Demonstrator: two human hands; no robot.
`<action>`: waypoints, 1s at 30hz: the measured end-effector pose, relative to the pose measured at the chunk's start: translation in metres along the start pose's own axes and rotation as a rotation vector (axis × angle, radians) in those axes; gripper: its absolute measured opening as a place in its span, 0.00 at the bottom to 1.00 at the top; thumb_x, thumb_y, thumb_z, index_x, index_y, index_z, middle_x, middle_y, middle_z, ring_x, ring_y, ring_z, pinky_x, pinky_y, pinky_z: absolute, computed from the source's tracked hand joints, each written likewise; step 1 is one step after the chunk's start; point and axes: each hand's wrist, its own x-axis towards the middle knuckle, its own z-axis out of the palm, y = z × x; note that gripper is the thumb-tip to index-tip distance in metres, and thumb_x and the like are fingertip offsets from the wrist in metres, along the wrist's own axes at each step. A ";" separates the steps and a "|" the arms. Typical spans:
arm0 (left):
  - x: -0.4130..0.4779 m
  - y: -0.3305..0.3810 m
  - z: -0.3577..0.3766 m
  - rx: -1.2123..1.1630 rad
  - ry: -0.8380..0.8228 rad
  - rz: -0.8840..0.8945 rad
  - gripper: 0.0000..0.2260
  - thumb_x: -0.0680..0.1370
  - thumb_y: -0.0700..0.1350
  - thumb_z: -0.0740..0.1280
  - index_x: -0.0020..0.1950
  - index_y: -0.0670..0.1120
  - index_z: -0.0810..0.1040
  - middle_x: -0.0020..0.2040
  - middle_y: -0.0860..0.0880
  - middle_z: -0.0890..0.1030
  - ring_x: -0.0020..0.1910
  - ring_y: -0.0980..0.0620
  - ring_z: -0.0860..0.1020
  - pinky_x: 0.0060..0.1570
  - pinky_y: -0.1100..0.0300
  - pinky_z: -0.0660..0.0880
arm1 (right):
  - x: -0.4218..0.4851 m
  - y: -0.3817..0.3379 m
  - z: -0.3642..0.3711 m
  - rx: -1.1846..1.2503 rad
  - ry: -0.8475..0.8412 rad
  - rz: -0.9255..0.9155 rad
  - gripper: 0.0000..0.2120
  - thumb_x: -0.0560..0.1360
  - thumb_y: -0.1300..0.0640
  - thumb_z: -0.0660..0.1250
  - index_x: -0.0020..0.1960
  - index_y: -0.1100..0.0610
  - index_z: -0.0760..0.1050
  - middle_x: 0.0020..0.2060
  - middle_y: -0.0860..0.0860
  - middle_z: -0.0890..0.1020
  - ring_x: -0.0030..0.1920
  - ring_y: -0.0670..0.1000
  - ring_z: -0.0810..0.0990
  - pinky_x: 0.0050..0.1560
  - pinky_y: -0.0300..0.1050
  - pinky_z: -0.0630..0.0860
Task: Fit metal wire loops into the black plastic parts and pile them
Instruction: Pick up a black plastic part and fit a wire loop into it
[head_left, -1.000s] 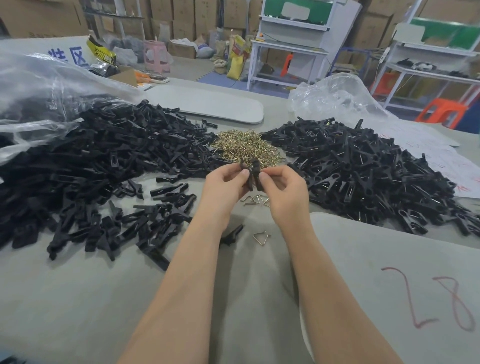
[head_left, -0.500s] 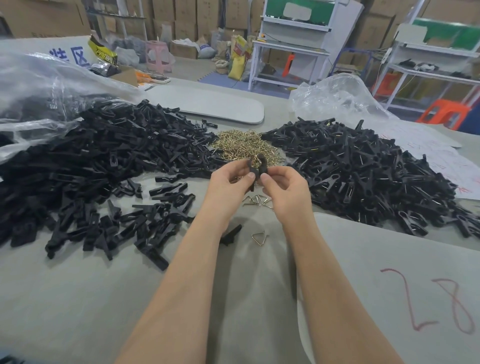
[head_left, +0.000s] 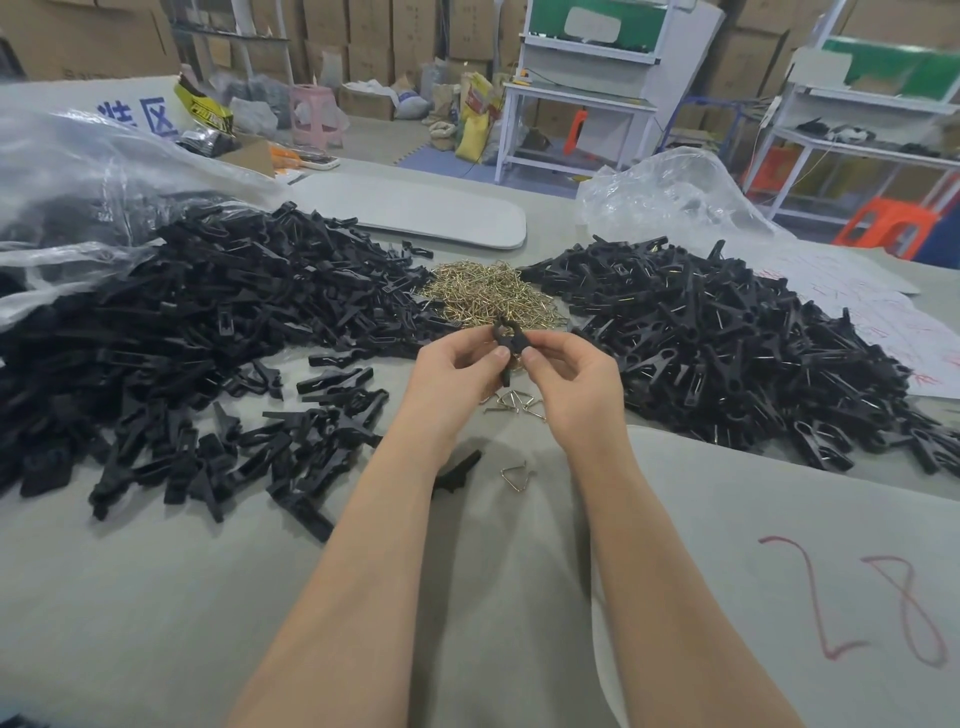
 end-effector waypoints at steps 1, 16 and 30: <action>0.000 0.000 0.000 -0.010 -0.009 -0.002 0.11 0.78 0.33 0.63 0.54 0.45 0.80 0.43 0.51 0.84 0.45 0.55 0.80 0.53 0.62 0.77 | 0.000 0.000 0.000 -0.008 0.004 -0.001 0.08 0.75 0.67 0.66 0.53 0.61 0.79 0.44 0.51 0.82 0.43 0.43 0.81 0.50 0.33 0.76; -0.003 0.002 0.001 0.043 -0.002 -0.003 0.11 0.78 0.33 0.64 0.52 0.47 0.80 0.40 0.53 0.84 0.42 0.60 0.82 0.45 0.68 0.78 | 0.001 0.001 -0.002 -0.016 0.002 0.002 0.06 0.74 0.66 0.68 0.49 0.57 0.79 0.38 0.46 0.82 0.36 0.36 0.79 0.44 0.30 0.74; 0.000 0.020 -0.014 -0.225 0.342 0.165 0.05 0.79 0.35 0.63 0.50 0.43 0.77 0.38 0.50 0.79 0.39 0.56 0.78 0.46 0.65 0.76 | -0.017 -0.005 0.031 -0.190 -0.320 0.123 0.08 0.73 0.60 0.71 0.48 0.51 0.75 0.43 0.46 0.81 0.46 0.48 0.79 0.55 0.49 0.76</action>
